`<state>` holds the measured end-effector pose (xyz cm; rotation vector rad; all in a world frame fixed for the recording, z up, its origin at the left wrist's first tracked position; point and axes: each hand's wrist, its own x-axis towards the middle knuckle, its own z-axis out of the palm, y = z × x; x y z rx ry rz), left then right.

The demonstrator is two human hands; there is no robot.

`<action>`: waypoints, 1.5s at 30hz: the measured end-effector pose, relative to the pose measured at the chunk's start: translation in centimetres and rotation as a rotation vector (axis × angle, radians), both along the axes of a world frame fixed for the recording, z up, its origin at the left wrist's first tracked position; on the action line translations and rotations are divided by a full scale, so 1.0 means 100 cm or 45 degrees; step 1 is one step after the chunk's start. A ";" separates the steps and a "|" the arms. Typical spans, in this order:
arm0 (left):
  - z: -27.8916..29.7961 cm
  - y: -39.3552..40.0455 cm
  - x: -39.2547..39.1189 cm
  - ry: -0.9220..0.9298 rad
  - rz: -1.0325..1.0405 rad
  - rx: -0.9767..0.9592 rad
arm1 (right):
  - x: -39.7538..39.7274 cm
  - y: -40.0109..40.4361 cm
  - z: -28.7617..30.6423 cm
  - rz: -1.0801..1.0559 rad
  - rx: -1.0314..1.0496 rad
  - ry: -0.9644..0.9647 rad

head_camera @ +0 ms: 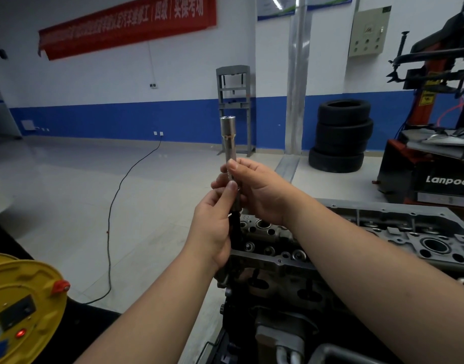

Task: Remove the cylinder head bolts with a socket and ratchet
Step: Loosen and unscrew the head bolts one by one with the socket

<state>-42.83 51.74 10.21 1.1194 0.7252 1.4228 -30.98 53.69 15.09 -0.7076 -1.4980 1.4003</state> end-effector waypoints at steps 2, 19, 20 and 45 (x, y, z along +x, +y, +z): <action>-0.001 0.000 0.001 -0.004 0.023 0.016 | -0.001 0.001 0.000 -0.005 0.012 0.022; -0.003 0.003 0.001 -0.075 0.018 0.007 | -0.001 0.000 0.000 -0.025 0.021 -0.021; -0.003 0.003 0.002 -0.080 0.008 0.010 | -0.001 0.000 0.000 -0.025 0.021 -0.023; -0.002 0.002 0.001 -0.038 -0.010 0.047 | -0.001 -0.003 0.001 -0.021 0.013 -0.045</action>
